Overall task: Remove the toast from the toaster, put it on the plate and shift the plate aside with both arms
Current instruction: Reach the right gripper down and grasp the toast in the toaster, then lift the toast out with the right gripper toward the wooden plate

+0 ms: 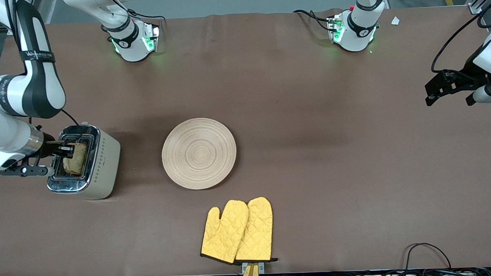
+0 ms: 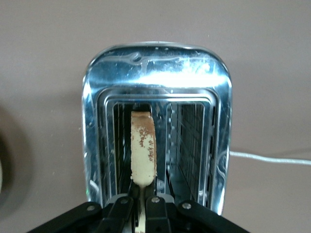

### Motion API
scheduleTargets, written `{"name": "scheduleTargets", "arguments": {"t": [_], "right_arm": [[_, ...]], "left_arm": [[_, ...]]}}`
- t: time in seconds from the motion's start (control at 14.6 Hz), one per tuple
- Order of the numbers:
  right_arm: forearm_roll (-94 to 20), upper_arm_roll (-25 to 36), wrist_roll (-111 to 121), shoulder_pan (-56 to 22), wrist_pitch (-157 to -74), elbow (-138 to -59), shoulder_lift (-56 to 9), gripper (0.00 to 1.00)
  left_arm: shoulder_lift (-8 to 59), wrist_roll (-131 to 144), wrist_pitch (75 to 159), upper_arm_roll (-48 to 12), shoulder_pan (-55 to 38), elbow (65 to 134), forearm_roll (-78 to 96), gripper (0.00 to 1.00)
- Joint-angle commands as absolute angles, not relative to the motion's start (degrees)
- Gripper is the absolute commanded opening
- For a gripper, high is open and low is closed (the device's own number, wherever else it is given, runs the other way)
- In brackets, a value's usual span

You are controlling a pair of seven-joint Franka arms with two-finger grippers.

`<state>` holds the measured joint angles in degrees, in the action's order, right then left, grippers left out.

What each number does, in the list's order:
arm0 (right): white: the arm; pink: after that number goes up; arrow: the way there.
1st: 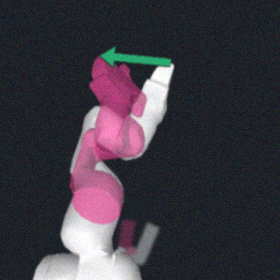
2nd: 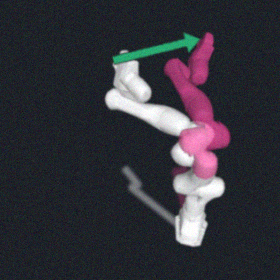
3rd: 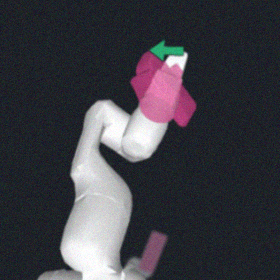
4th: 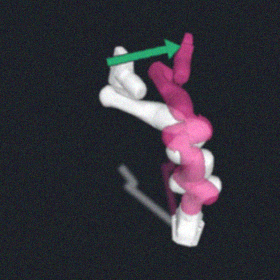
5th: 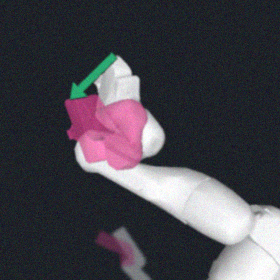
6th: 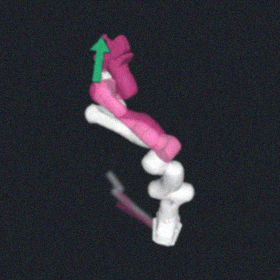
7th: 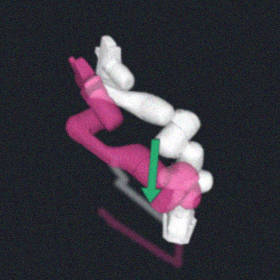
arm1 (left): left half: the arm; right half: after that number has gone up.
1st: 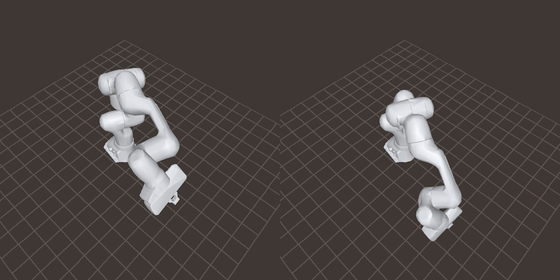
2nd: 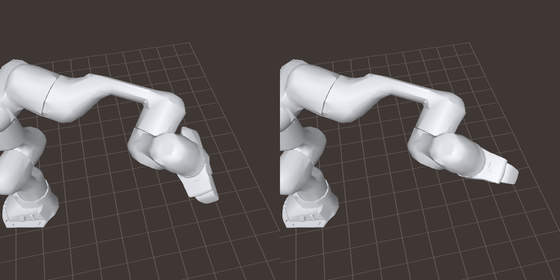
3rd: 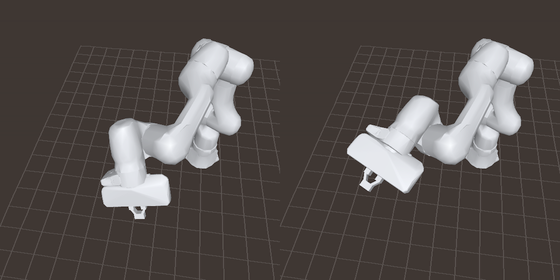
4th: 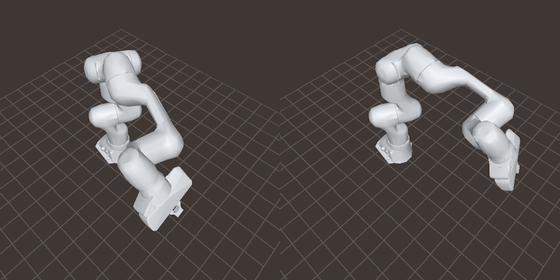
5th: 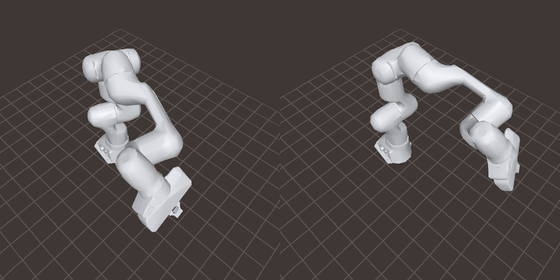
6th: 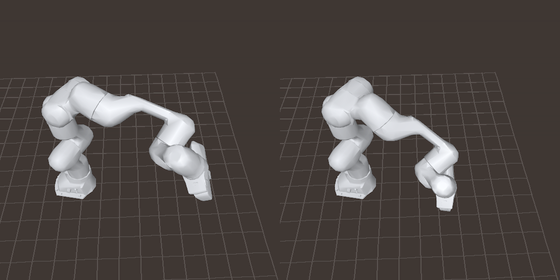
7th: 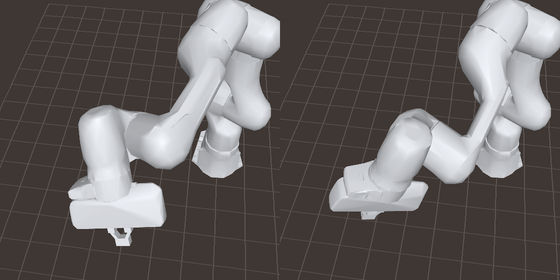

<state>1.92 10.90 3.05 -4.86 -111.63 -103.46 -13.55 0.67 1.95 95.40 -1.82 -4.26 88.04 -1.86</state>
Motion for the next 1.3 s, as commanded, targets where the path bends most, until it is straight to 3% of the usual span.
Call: {"name": "scheduleTargets", "arguments": {"t": [0.0, 0.27, 0.55, 1.03, 1.23], "right_arm": [[1.7, 10.3, 3.5, -4.7, -98.0, -93.6, -12.3, 0.0], [1.7, 10.0, 2.5, -8.0, -85.4, -83.0, -12.2, 0.0], [-4.4, 10.1, -0.1, -12.4, -85.2, -83.6, -12.0, 0.0], [-23.9, 10.1, -3.9, -20.2, -111.9, -103.0, -12.3, 0.0], [-29.7, 10.1, -5.1, -24.3, -119.2, -106.8, -13.0, 0.0]], "left_arm": [[1.1, 1.4, 94.1, -1.9, -4.1, 86.6, -1.3, 1.0], [1.2, 1.2, 94.2, -1.9, -4.0, 86.5, -1.3, 1.0], [1.2, 1.2, 94.2, -1.9, -3.9, 86.6, -1.3, 1.0], [1.2, 1.1, 94.2, -1.9, -3.6, 86.6, -1.3, 1.0], [1.2, 1.1, 94.1, -1.8, -3.5, 86.6, -1.2, 1.0]]}}
